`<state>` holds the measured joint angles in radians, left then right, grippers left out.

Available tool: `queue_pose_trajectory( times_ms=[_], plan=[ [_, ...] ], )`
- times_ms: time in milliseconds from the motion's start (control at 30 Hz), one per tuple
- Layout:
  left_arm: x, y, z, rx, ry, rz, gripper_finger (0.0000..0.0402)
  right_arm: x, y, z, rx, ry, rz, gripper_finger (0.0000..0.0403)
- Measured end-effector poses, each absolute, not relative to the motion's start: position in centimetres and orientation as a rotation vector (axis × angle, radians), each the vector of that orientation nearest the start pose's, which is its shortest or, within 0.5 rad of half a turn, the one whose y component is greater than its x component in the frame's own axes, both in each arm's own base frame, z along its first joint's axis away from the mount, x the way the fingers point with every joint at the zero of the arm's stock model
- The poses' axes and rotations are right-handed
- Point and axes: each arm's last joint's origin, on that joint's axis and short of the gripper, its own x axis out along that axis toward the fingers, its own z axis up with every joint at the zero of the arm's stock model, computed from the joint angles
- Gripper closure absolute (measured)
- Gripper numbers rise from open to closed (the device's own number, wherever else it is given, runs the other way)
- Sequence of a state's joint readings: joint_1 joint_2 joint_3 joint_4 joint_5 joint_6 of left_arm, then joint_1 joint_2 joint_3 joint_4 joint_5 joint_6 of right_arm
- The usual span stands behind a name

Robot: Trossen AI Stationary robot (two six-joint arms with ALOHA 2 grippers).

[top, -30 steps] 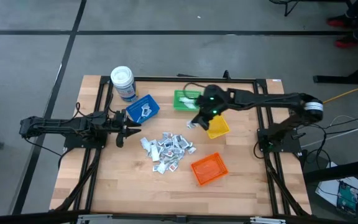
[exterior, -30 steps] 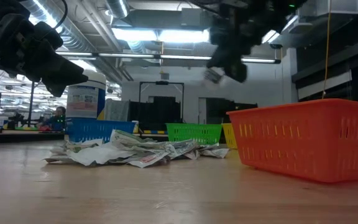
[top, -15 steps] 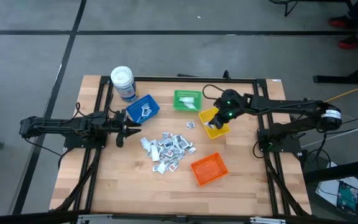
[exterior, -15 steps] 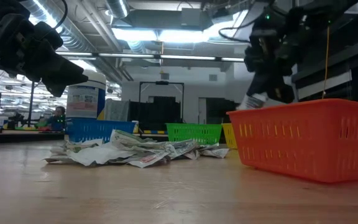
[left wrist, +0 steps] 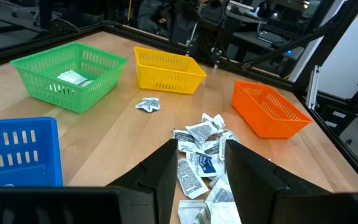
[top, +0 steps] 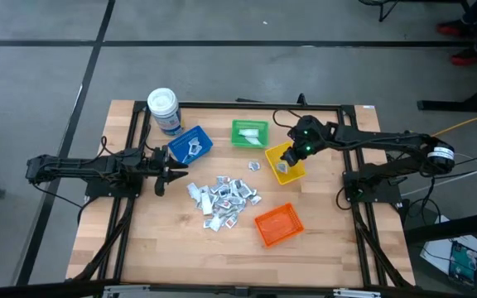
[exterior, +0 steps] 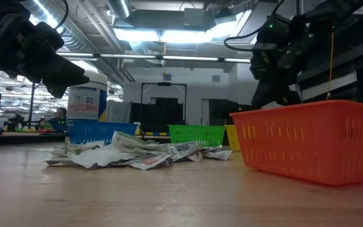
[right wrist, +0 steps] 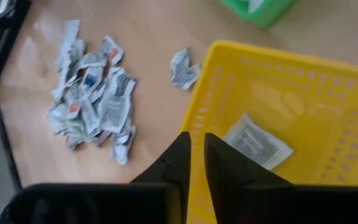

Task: Pick & Place First Aid Supplies
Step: Put the white alcohol pad into the blue bin

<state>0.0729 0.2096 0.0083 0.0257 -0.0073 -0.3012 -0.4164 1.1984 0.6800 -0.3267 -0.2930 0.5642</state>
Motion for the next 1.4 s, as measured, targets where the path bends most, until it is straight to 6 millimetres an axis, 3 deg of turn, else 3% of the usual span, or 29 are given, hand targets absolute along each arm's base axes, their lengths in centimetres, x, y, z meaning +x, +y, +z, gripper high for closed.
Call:
queue_pose_trajectory(
  times_ms=[133,300,733,867,1067,1400],
  plan=[
    [10.9,0.8,15.1,-0.306,0.162,0.106,0.0274,21.4,-8.8,21.0,0.809,0.728,-0.348,0.0320],
    [10.9,0.8,15.1,-0.306,0.162,0.106,0.0274,22.3,-8.2,21.8,0.672,0.675,-0.218,0.0288],
    [10.9,0.8,15.1,-0.306,0.162,0.106,0.0274,24.7,-4.1,24.7,-0.005,0.655,-0.138,0.0308],
    [10.9,0.8,15.1,-0.306,0.162,0.105,0.0274,25.6,-3.4,24.3,-0.121,0.689,-0.106,0.0306],
    [10.9,0.8,15.1,-0.306,0.162,0.106,0.0274,28.4,-2.9,23.0,-0.243,0.758,-0.022,0.0294],
    [10.9,0.8,15.1,-0.306,0.162,0.105,0.0274,31.7,-3.1,19.9,-0.330,0.927,0.059,0.0285]
  ],
)
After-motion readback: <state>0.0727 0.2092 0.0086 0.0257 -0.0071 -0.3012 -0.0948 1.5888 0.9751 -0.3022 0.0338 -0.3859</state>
